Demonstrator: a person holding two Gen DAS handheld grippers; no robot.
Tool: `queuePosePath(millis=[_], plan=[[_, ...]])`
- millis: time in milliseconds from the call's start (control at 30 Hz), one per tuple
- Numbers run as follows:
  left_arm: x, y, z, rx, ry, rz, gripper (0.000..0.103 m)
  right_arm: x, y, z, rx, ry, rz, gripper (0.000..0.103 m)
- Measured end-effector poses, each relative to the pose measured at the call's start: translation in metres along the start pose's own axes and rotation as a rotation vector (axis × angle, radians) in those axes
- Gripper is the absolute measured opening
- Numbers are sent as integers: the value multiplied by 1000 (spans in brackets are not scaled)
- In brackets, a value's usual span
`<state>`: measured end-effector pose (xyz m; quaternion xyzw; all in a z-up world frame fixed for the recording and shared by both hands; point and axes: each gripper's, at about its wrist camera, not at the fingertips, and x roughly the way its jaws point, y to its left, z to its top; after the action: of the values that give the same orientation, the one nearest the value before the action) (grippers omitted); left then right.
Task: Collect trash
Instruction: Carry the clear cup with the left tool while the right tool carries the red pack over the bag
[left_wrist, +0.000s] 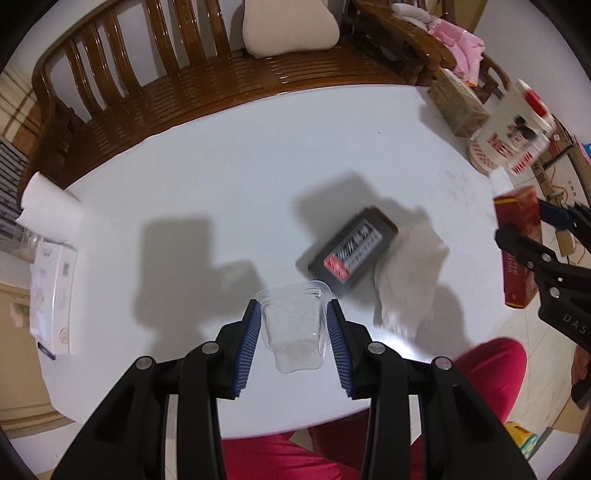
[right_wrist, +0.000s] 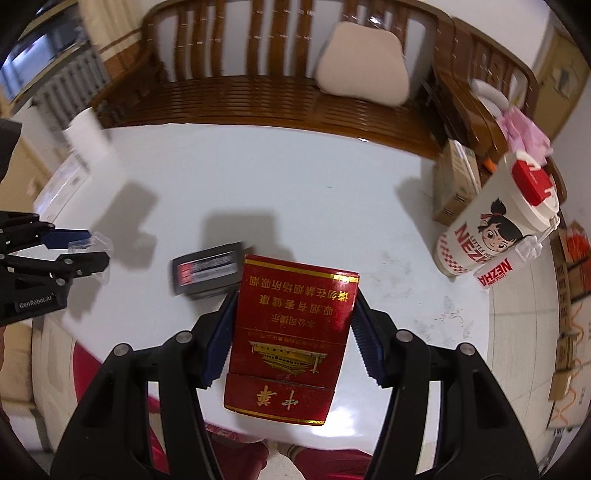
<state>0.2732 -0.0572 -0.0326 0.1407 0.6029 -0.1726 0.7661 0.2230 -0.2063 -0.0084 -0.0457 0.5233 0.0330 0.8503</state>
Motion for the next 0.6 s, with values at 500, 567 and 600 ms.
queuePosePath(millis=[500, 567, 600], plan=[[-8, -24, -126, 57, -37, -32, 37, -25, 80, -89, -134, -16, 64, 58], [-3, -29, -140, 65, -38, -43, 37, -23, 87, -104, -148, -7, 69, 58], [0, -31, -146, 64, -37, -53, 37, -22, 90, -111, -150, -3, 75, 58]])
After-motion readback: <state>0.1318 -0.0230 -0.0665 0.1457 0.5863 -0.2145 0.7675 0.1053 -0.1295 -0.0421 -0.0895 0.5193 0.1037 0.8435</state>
